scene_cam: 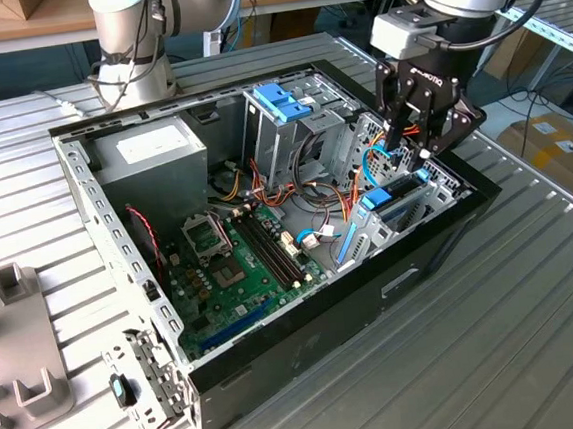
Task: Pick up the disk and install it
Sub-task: 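Insert the first disk wire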
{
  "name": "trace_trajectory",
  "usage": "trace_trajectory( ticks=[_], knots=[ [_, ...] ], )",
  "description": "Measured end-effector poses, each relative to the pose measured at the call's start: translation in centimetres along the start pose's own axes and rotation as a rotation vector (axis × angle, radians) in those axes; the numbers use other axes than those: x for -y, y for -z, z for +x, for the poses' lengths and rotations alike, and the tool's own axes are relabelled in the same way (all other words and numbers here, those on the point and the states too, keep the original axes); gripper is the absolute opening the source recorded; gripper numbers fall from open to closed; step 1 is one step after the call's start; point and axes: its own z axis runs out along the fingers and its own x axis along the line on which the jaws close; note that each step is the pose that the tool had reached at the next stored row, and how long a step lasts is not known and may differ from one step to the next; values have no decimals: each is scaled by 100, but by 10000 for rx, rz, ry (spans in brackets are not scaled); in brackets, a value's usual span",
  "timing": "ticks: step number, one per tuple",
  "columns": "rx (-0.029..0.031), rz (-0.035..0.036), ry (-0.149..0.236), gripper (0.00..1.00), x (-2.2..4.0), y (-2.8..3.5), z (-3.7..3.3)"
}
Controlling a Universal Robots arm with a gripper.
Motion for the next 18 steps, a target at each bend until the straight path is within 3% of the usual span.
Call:
trace_trajectory(
  ticks=[10,18],
  knots=[
    [-1,0,0,49,-3,-87,-21],
    [0,0,-1,49,7,-72,-24]
  ],
)
